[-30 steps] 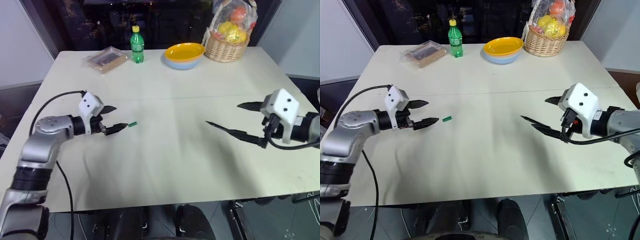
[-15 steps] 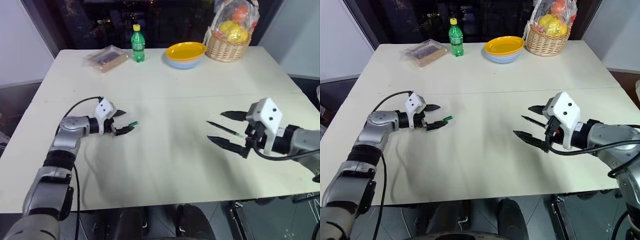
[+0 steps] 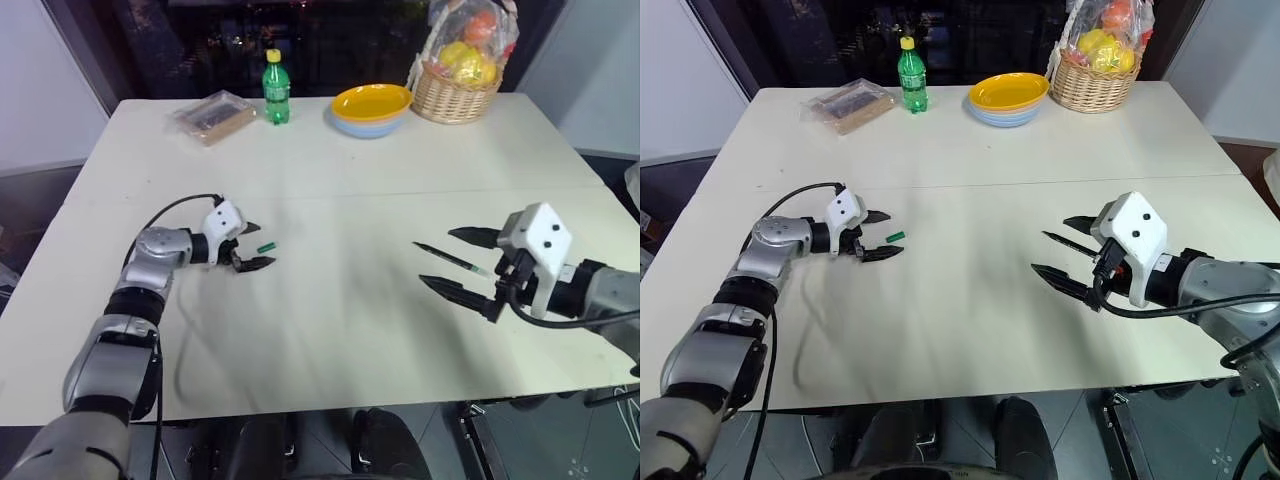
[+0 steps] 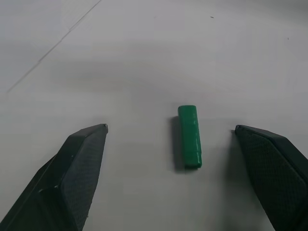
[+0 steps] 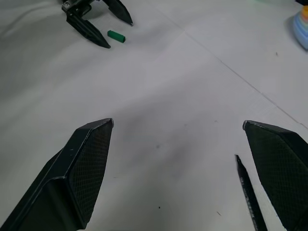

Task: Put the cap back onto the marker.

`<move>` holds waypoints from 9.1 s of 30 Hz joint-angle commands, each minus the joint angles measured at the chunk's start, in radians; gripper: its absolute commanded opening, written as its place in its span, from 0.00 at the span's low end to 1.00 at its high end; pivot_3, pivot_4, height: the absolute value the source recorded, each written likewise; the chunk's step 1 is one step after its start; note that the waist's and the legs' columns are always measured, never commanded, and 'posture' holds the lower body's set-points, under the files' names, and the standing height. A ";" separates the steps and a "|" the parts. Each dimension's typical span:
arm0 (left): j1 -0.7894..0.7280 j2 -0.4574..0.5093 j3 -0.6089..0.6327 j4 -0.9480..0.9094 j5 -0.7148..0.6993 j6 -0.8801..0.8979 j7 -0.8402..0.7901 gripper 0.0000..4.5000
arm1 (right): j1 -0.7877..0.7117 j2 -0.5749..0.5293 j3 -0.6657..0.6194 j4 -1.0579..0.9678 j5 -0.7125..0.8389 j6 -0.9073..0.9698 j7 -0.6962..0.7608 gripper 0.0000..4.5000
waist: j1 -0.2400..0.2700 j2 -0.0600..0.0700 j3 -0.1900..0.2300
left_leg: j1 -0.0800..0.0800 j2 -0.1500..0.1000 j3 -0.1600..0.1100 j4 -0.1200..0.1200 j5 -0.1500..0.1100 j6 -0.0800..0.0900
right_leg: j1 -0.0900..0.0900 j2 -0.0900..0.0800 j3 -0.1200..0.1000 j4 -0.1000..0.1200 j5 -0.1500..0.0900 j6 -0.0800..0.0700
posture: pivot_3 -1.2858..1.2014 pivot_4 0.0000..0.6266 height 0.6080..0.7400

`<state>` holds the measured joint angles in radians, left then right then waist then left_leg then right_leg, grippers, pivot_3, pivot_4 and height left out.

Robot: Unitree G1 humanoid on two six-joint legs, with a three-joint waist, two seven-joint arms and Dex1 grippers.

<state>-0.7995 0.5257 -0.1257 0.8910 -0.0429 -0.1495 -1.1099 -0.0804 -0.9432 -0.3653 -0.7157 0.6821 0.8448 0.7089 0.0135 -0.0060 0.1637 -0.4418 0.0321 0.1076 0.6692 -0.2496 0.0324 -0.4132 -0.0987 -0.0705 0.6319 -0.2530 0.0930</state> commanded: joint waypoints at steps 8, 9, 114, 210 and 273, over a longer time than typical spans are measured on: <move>-0.028 -0.022 -0.002 0.061 0.038 -0.034 0.018 0.33 | -0.006 -0.013 -0.024 -0.021 -0.008 -0.024 -0.006 1.00 | 0.000 0.000 0.000 | 0.000 0.000 -0.001 0.001 0.000 0.000 | 0.001 0.000 0.000 0.000 0.000 0.000 | 0.52 0.24 1.00; -0.030 -0.023 -0.001 0.066 0.039 -0.034 0.018 0.21 | -0.007 -0.014 -0.023 -0.021 -0.010 -0.025 -0.006 1.00 | 0.000 0.000 0.000 | 0.000 0.000 -0.001 0.002 0.000 0.000 | 0.001 0.000 0.000 0.000 0.000 0.000 | 0.52 0.24 1.00; -0.088 -0.003 -0.091 -0.509 -0.122 0.116 -0.175 0.00 | -0.737 0.181 0.553 0.833 -0.591 -0.732 0.561 0.02 | -0.022 0.005 0.003 | -0.001 0.001 0.002 0.010 0.002 -0.003 | 0.002 0.002 0.000 0.003 0.001 0.004 | 0.52 0.24 1.00; -0.073 -0.074 -0.108 -0.550 -0.033 0.021 -0.139 0.00 | -0.812 0.301 0.621 0.803 -0.580 -0.582 0.630 0.02 | -0.023 0.005 0.003 | -0.002 0.001 0.002 0.011 0.001 -0.002 | 0.001 0.001 0.000 0.004 0.002 0.004 | 0.52 0.24 1.00; -0.067 -0.129 -0.105 -0.510 0.034 0.013 -0.083 0.00 | -0.815 0.430 0.738 0.757 -0.837 -0.655 0.489 0.02 | -0.024 0.005 0.003 | -0.003 0.001 0.002 0.011 0.001 -0.002 | 0.000 0.001 0.000 0.006 0.001 0.005 | 0.52 0.24 1.00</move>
<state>-0.8367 0.4574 -0.2134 0.4309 0.0234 -0.1155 -1.2145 -0.8641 -0.5743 0.3423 0.0905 -0.1947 0.2384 1.1996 -0.0105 -0.0008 0.1670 -0.4443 0.0328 0.1100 0.6804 -0.2485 0.0301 -0.4133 -0.0973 -0.0701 0.6377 -0.2516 0.0977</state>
